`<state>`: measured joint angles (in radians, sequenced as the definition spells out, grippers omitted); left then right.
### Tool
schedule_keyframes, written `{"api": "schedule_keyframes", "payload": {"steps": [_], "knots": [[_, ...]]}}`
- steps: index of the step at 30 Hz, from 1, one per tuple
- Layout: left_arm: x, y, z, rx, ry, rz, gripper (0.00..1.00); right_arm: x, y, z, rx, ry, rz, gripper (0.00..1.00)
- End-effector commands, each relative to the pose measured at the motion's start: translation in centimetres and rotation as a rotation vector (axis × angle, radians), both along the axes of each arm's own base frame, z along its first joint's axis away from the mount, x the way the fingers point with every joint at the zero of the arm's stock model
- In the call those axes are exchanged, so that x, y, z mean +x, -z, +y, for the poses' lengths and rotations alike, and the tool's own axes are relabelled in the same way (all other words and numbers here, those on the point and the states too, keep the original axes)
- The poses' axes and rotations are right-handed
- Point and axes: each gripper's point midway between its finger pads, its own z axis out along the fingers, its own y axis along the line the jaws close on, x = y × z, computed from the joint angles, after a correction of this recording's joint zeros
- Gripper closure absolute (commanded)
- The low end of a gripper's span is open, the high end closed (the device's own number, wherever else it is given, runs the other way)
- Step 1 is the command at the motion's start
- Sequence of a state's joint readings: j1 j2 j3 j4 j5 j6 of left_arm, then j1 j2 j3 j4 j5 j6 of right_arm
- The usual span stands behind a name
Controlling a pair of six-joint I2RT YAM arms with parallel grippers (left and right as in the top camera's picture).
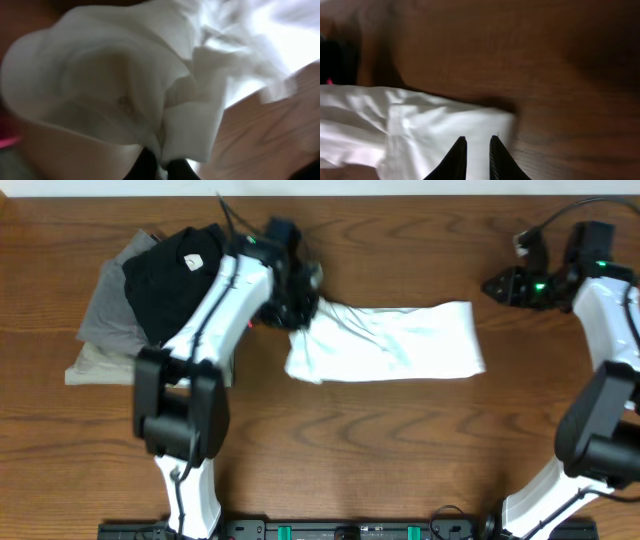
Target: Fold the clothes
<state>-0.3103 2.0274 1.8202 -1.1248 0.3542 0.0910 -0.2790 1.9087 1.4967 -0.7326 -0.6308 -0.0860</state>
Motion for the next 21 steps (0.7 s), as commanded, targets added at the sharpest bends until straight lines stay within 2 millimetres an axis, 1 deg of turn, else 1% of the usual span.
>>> {"api": "schedule_keyframes", "payload": {"steps": [1, 3, 5, 8, 10, 12, 13, 15, 19, 21], "knots": [[1.3, -4.7, 0.4, 0.062, 0.089, -0.166, 0.94, 0.2, -1.8, -0.5, 0.023, 0.050, -0.020, 0.85], [1.1, -5.4, -1.0, 0.053, 0.118, -0.187, 0.94, 0.2, -1.8, -0.3, 0.023, 0.046, -0.021, 0.85], [0.8, -5.8, -2.9, 0.041, 0.156, -0.211, 0.94, 0.1, -1.8, -0.1, 0.024, 0.041, -0.017, 0.85], [-0.1, -6.2, -6.8, 0.011, 0.227, -0.258, 0.94, 0.2, -1.8, 0.3, 0.023, 0.031, -0.019, 0.85], [-0.9, -6.0, -9.5, -0.006, 0.277, -0.276, 0.94, 0.2, -1.8, 0.6, 0.023, 0.026, -0.018, 0.85], [-1.8, -4.9, -12.0, -0.014, 0.318, -0.270, 0.94, 0.2, -1.8, 0.9, 0.024, 0.020, -0.015, 0.85], [-2.2, -4.2, -12.9, -0.014, 0.336, -0.262, 0.93, 0.2, -1.8, 0.9, 0.024, 0.019, -0.015, 0.85], [-3.0, -2.2, -14.6, -0.004, 0.377, -0.232, 0.93, 0.1, -1.7, 1.2, 0.024, 0.013, -0.013, 0.85], [-3.7, 1.6, -17.2, 0.005, 0.384, -0.183, 0.93, 0.1, -1.7, 1.5, 0.025, 0.006, -0.010, 0.85], [-3.7, 2.9, -18.2, 0.001, 0.377, -0.176, 0.92, 0.1, -1.7, 1.6, 0.025, 0.006, -0.009, 0.85]]}}
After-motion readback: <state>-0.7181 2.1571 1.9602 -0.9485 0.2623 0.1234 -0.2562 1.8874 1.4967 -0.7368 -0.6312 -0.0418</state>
